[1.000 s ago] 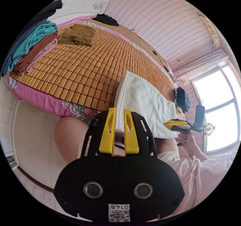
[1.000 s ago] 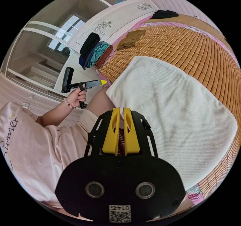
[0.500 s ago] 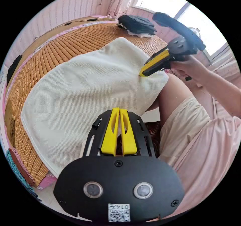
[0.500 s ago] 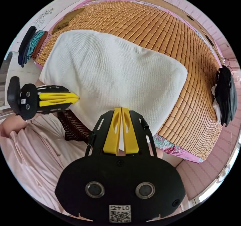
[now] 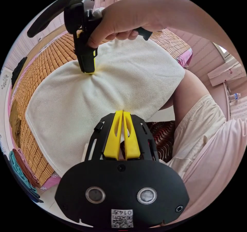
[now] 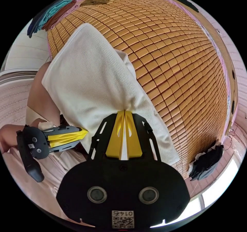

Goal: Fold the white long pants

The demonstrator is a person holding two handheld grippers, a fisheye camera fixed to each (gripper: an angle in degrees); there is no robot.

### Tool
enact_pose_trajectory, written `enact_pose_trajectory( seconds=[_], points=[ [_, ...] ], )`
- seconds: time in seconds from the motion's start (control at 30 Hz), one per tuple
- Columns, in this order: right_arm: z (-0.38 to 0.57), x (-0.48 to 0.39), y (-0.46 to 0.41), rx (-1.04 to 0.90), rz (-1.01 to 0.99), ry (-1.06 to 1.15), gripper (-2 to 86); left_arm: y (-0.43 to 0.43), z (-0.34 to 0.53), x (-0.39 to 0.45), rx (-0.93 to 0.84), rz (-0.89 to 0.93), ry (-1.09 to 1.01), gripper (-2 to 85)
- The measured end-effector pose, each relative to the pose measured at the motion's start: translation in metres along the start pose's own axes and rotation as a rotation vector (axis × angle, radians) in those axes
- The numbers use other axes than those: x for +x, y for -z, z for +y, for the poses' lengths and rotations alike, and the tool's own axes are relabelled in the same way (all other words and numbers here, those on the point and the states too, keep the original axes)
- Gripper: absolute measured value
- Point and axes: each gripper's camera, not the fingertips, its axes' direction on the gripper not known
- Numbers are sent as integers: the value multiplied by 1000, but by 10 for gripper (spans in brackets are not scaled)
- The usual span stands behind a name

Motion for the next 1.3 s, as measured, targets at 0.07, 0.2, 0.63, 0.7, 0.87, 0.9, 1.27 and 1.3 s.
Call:
enact_pose_trajectory(
  seconds=[0.07,0.2,0.63,0.7,0.87,0.9,1.27,1.3],
  points=[
    [2,12,17,50,13,-35,-5,10,-5,11,39,38,-42,-10],
    [-12,26,-11,21,-10,-96,-5,-6,-14,26,-15,13,-100,-10],
    [295,66,-43,629,-322,-552,63,39,-61,-16,130,163,3,35],
    [345,71,-76,587,-378,-686,160,52,-84,-31,166,213,5,63],
    [424,77,-163,575,-630,-868,225,70,-180,-47,214,253,-94,84],
    [428,79,-171,588,-658,-880,225,69,-194,-46,201,266,-106,94],
    [433,97,-253,575,-829,-862,115,-9,-381,-3,-145,231,-137,155],
    [434,97,-253,580,-823,-855,108,-18,-385,-3,-187,219,-129,154]
  ],
)
